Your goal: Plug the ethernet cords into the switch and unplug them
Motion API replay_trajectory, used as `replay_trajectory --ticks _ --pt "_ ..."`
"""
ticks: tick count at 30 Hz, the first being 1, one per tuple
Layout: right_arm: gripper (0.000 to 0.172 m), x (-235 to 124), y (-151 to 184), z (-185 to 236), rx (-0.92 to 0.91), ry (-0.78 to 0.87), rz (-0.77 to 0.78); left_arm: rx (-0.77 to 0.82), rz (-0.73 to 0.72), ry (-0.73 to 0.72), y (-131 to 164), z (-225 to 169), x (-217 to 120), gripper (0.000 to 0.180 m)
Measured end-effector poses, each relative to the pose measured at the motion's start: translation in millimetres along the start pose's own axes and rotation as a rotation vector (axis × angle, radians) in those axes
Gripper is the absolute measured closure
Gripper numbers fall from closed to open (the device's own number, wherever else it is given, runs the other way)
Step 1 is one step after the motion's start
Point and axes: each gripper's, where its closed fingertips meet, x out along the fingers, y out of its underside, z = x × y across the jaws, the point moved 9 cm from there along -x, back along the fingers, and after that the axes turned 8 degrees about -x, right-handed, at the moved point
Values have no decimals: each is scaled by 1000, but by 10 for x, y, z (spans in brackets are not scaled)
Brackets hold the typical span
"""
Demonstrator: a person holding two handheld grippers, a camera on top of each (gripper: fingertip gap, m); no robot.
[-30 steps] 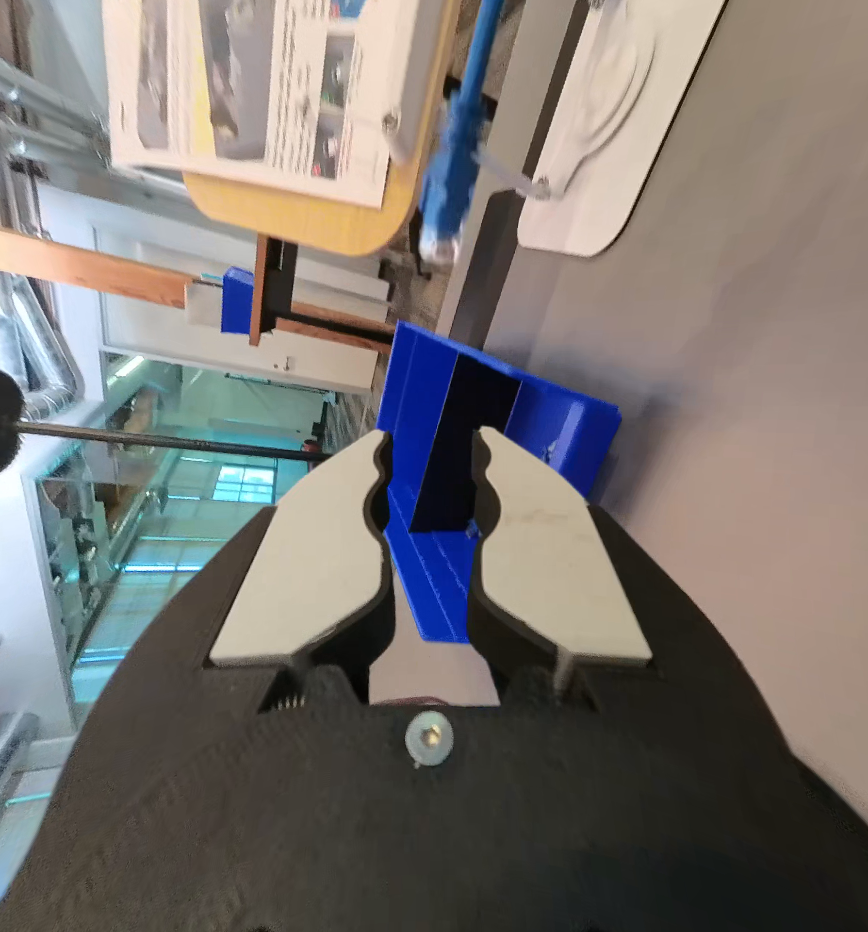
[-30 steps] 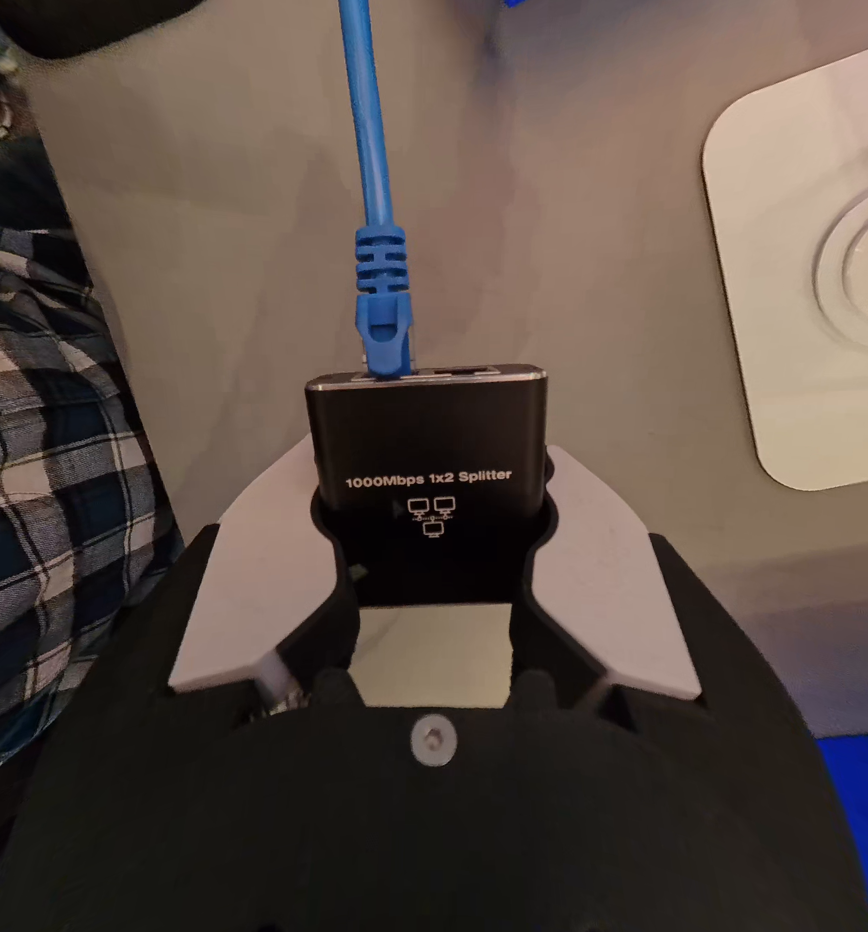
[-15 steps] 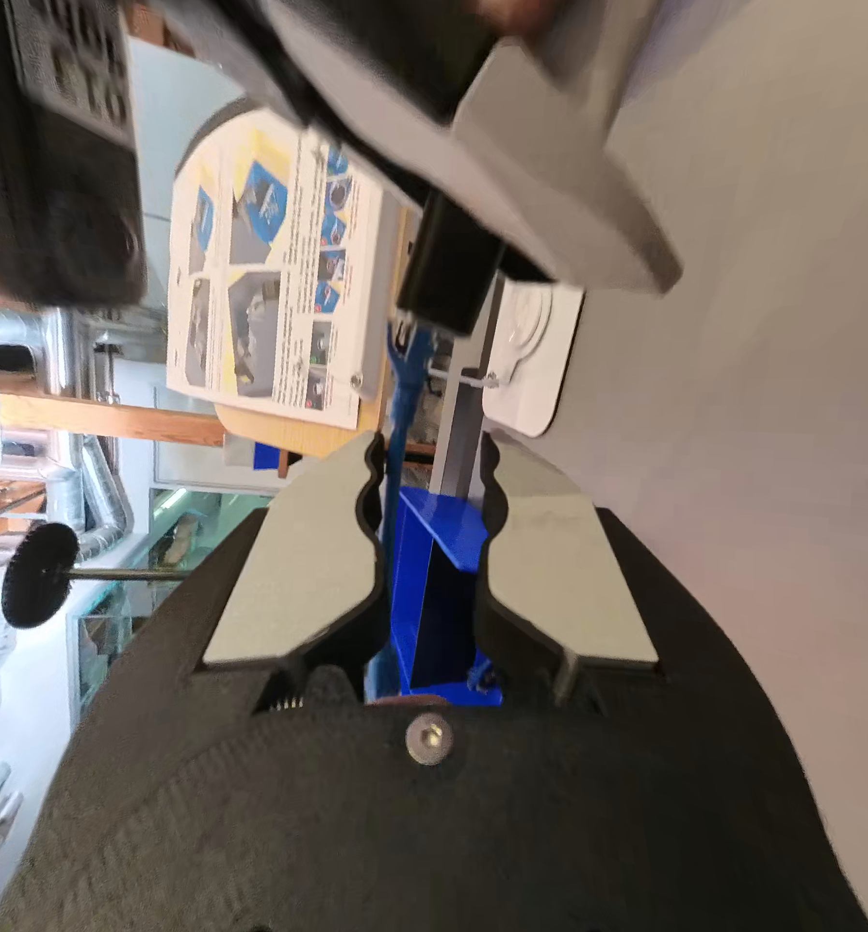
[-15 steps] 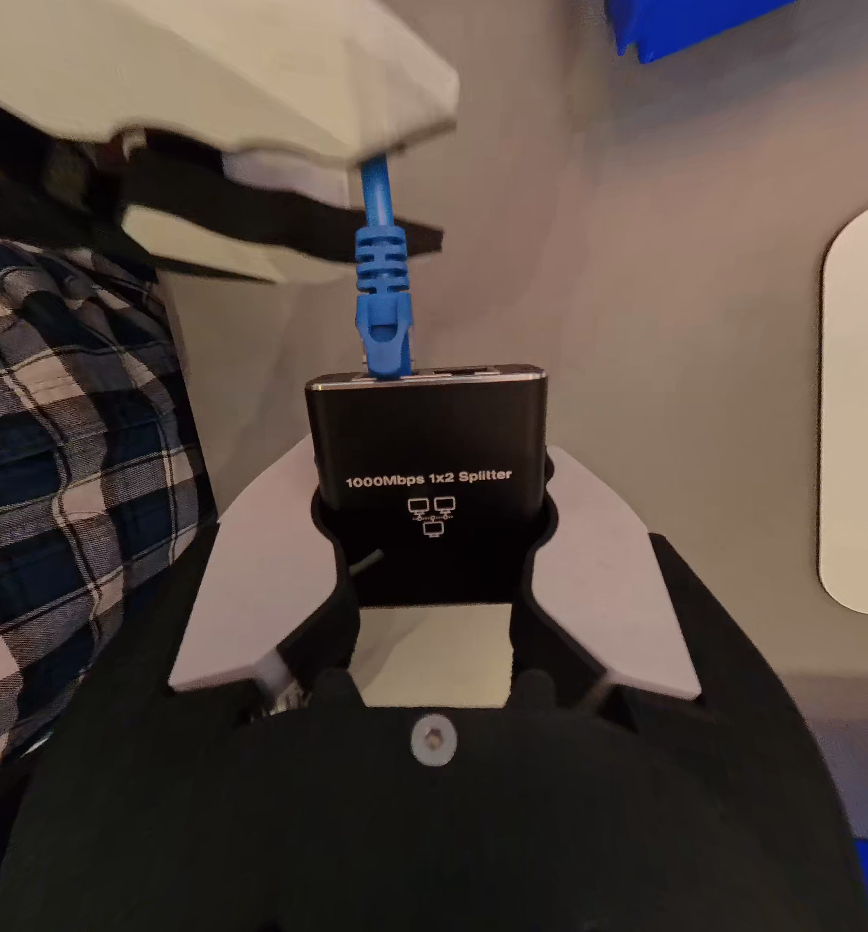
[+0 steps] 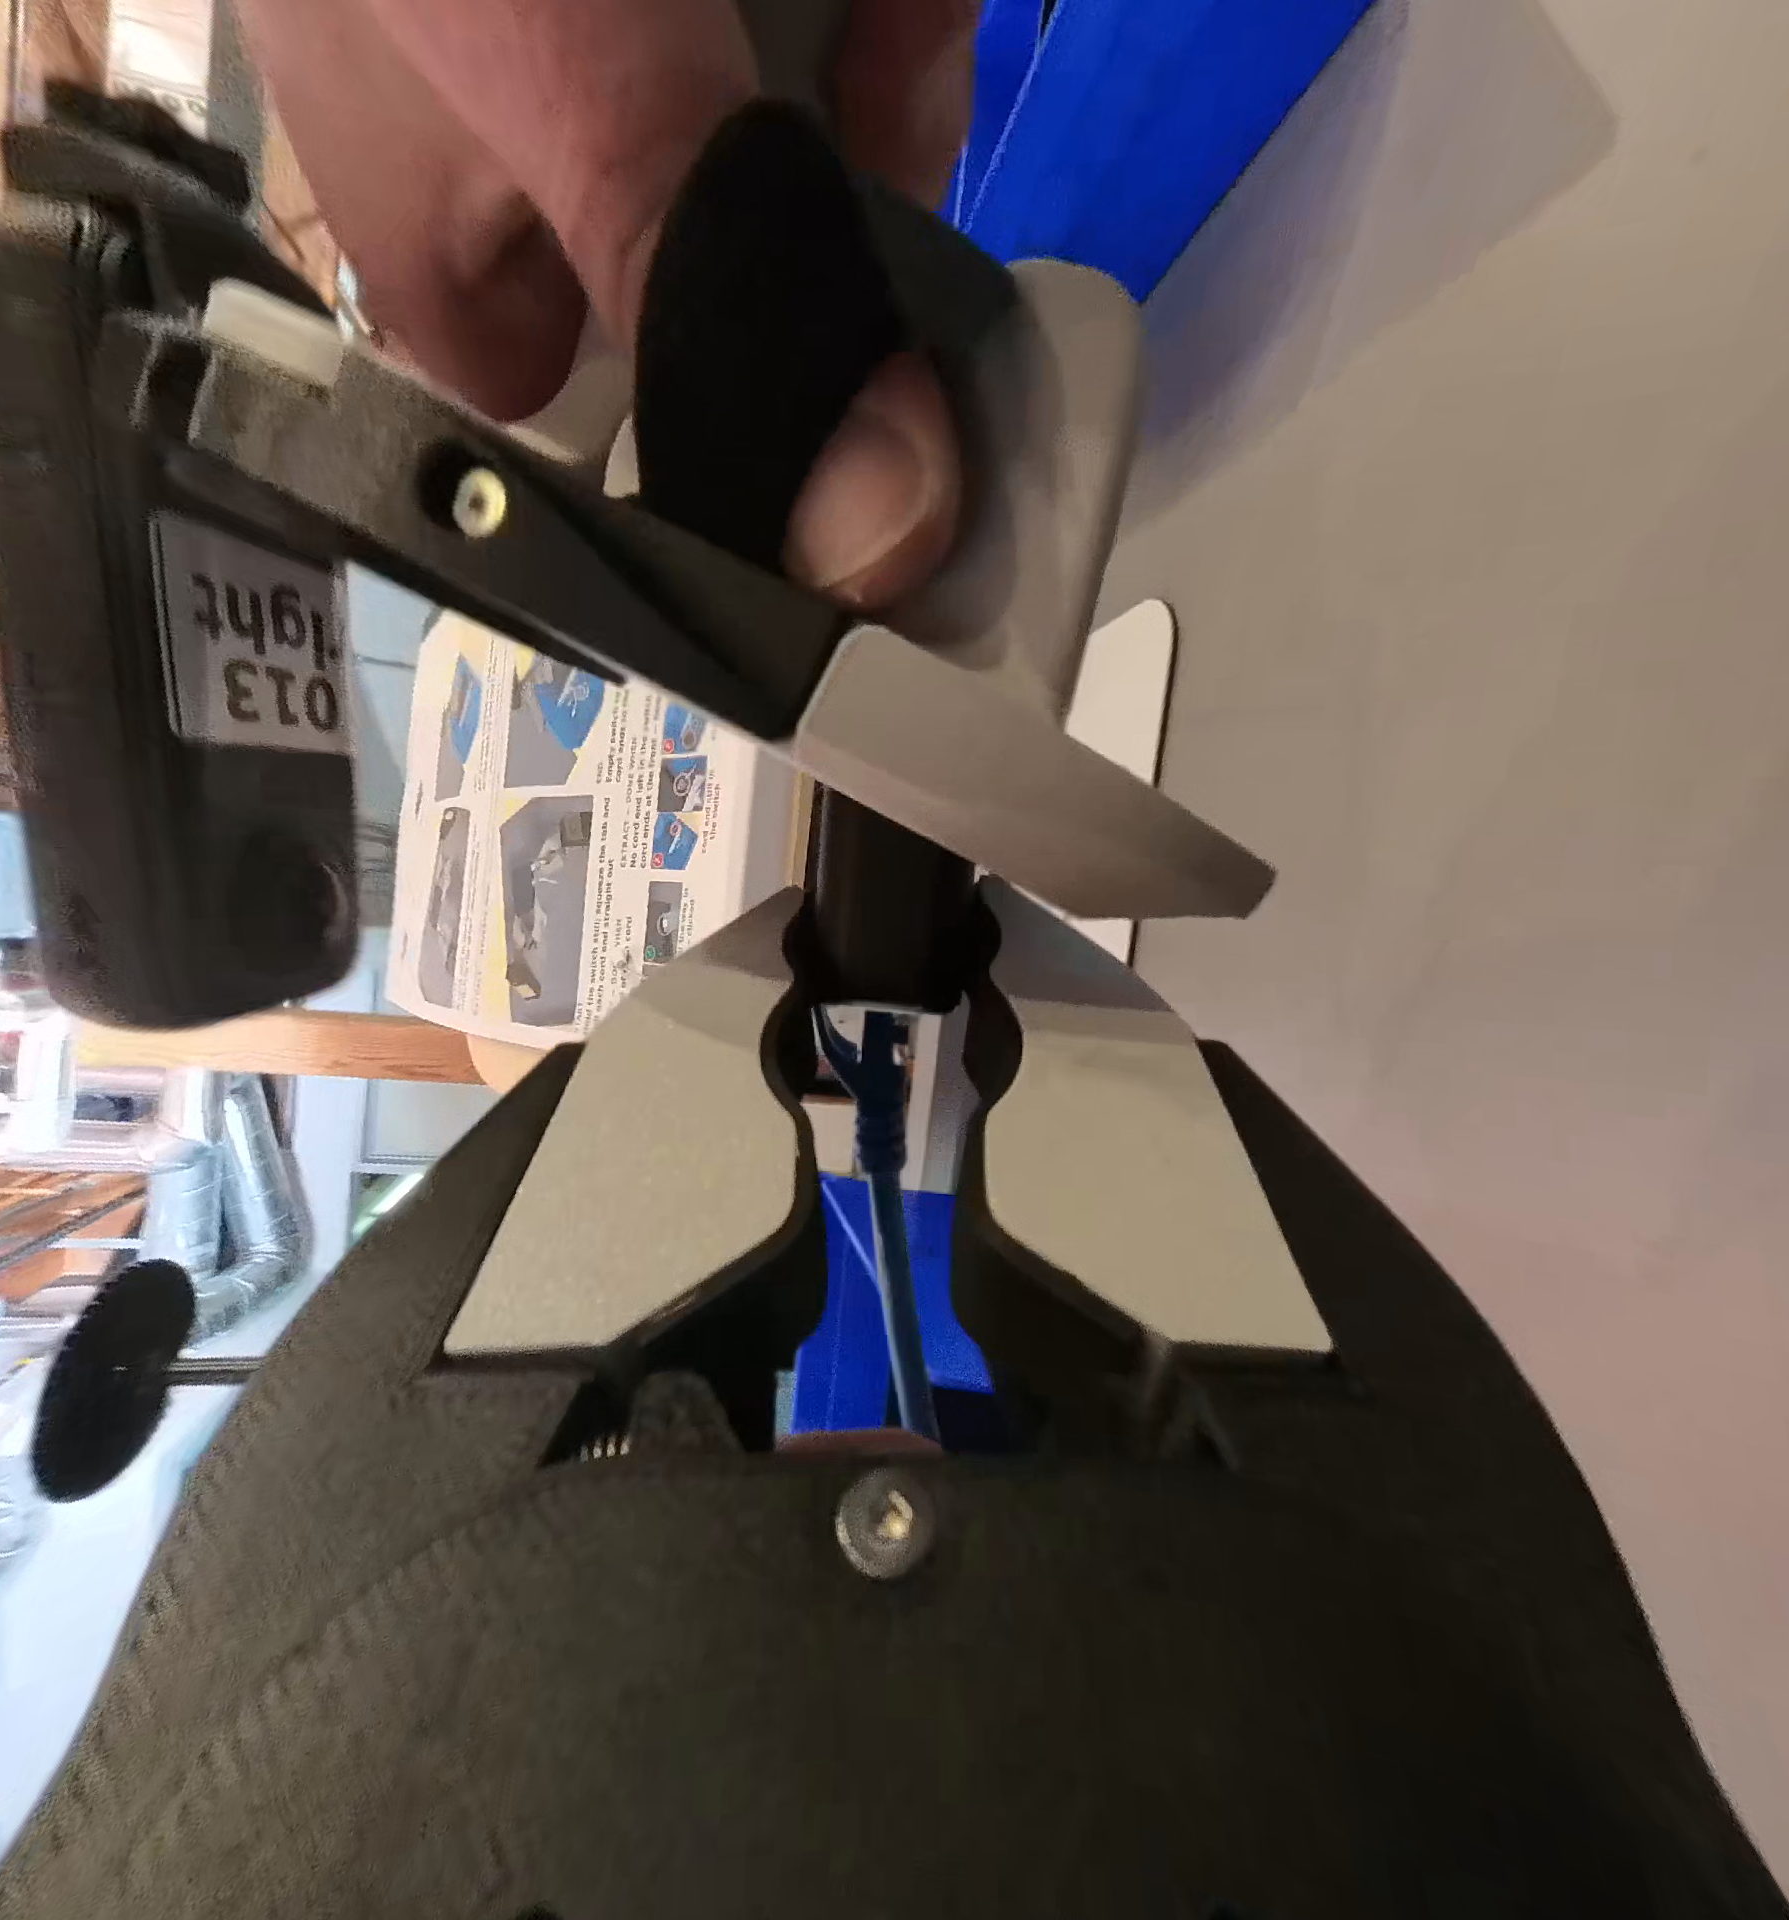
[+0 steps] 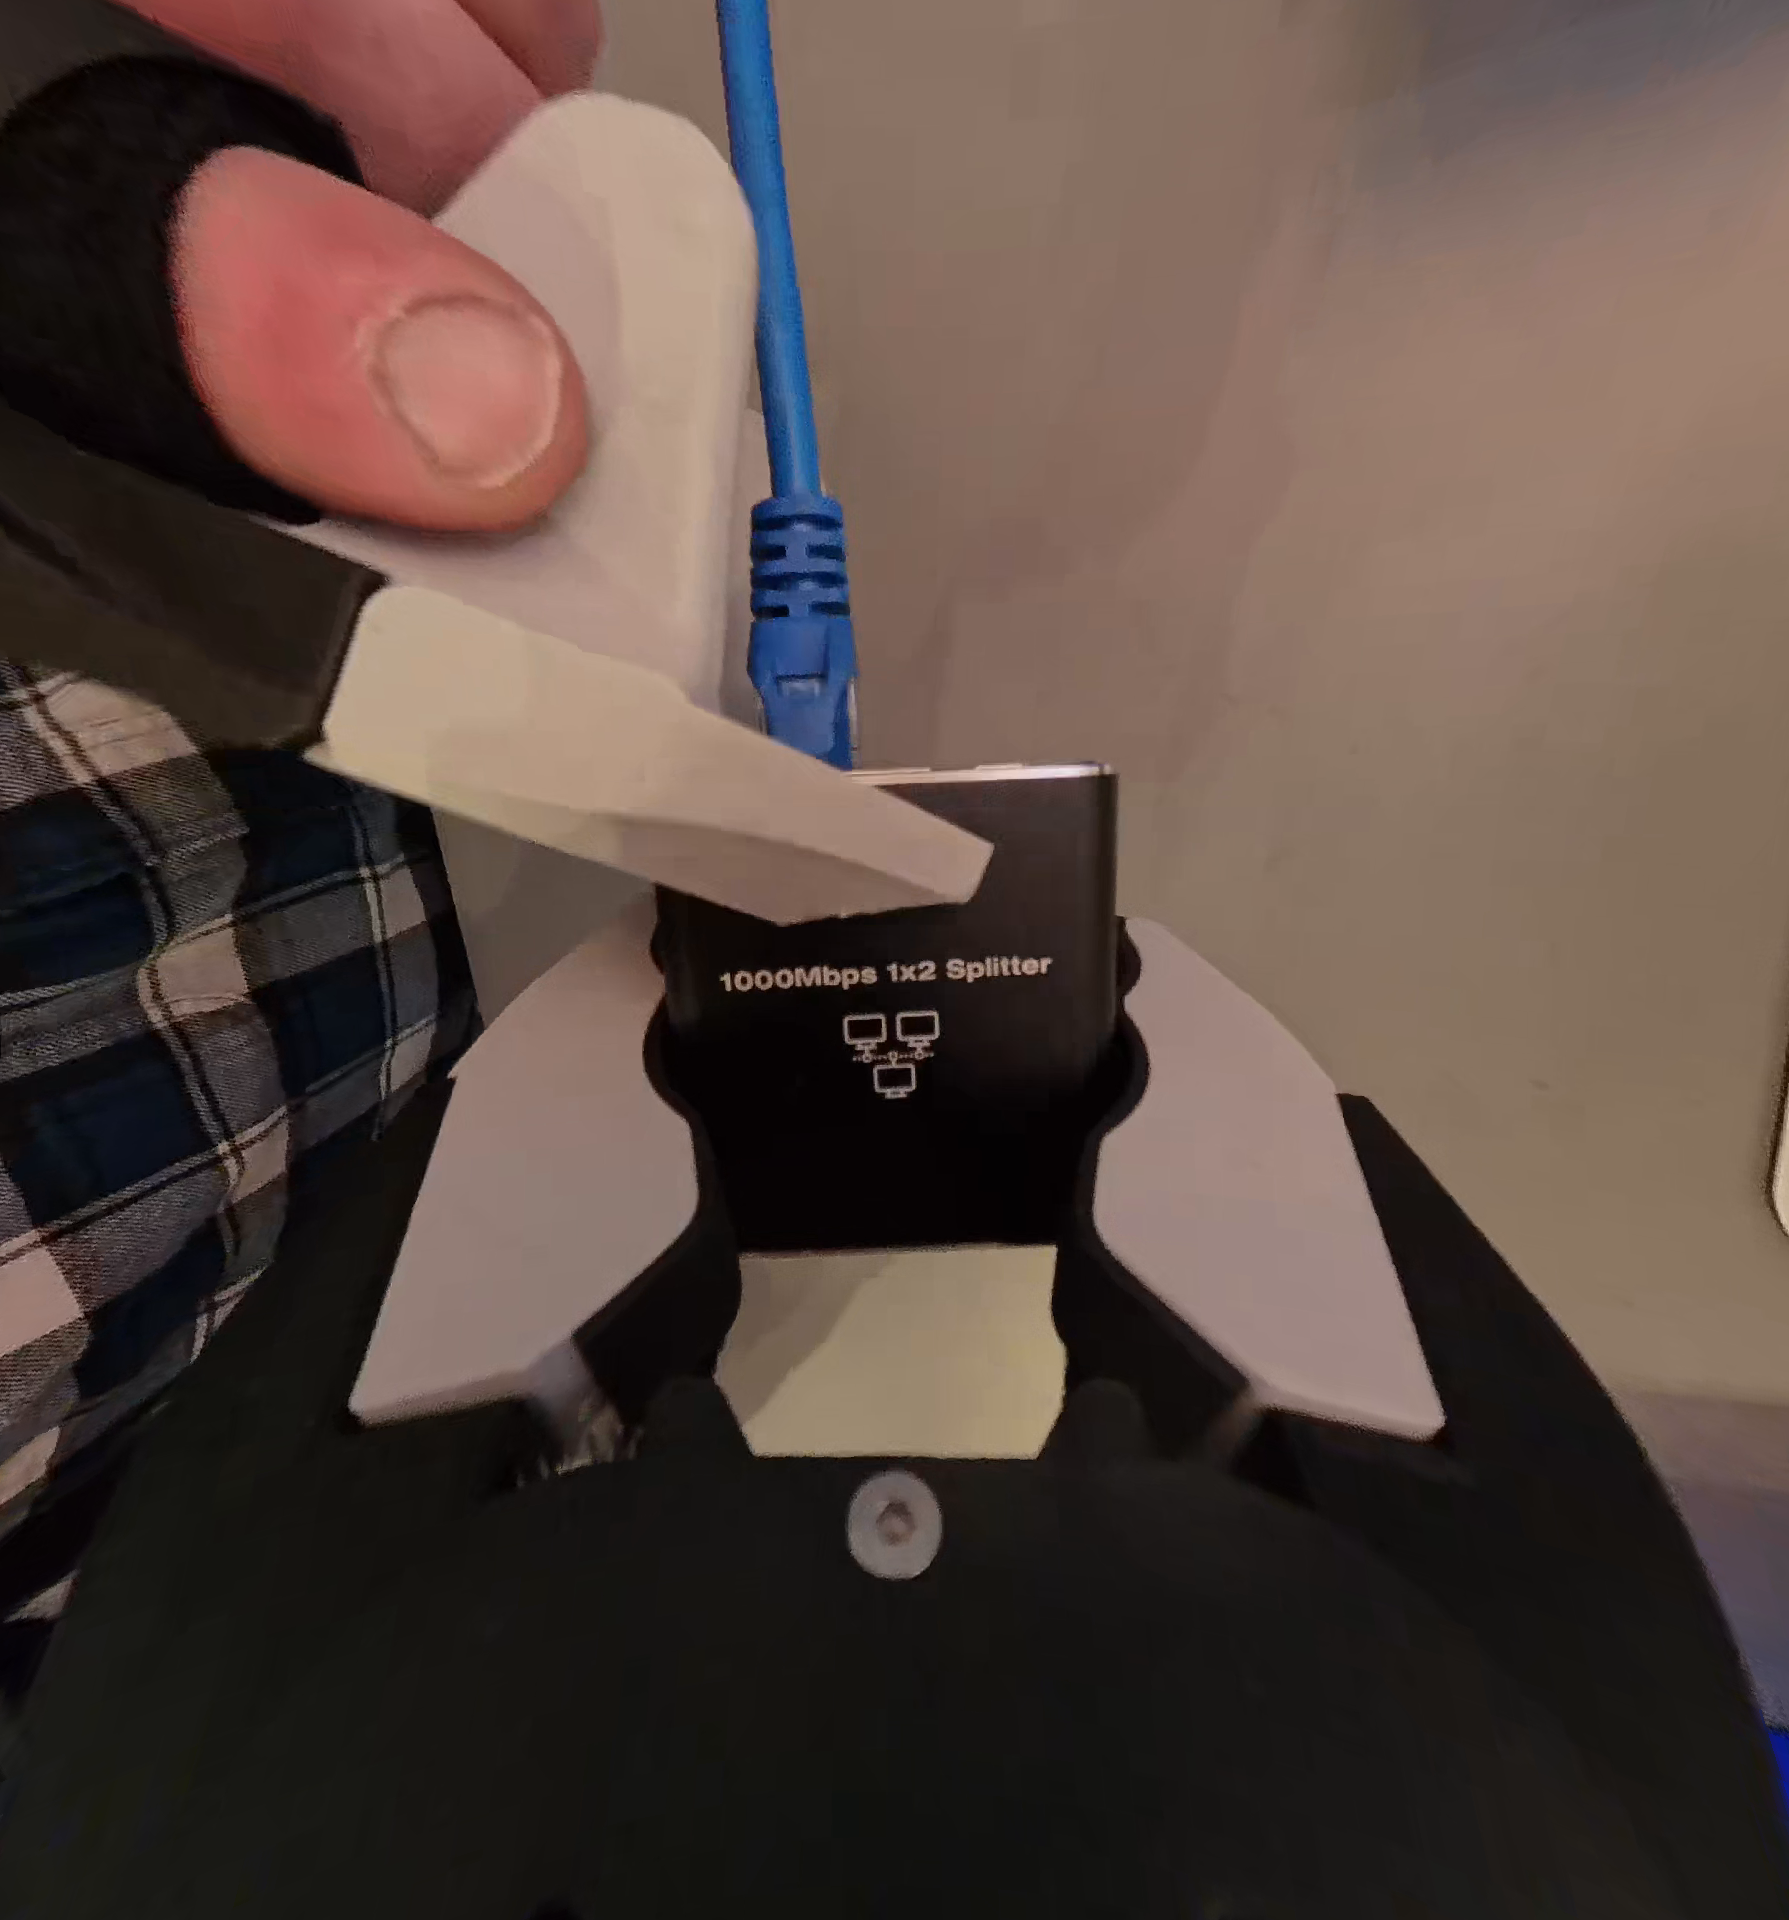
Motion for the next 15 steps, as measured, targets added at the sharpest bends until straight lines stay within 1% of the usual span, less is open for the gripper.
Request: replay_trajectory --ticks 1,3,4,7,9,10,12,13,15 --pt "94 -31 -9 15 -22 8 -34 -42 -8 8 8 25 -9 156" --pt "79 -117 -4 68 -61 -7 -80 -132 -48 16 63 118 -44 157" --pt "77 -190 8 89 -88 -9 -115 -193 -79 39 98 182 -73 157" --pt "68 -493 76 147 -185 -15 -267 -414 -263 212 212 398 -180 157" --pt "63 -721 101 245 -319 -4 -396 -587 -429 403 284 536 -239 157" --pt "63 -824 102 318 -396 -6 -451 -685 -519 480 316 612 -261 157" --pt "62 -1018 73 442 -533 40 -562 -846 -716 617 357 750 -306 156" --pt "61 -1085 53 493 -582 48 -595 -897 -789 660 376 808 -313 156" --pt "69 -1179 -9 575 -676 79 -674 -956 -907 773 386 857 -303 156"
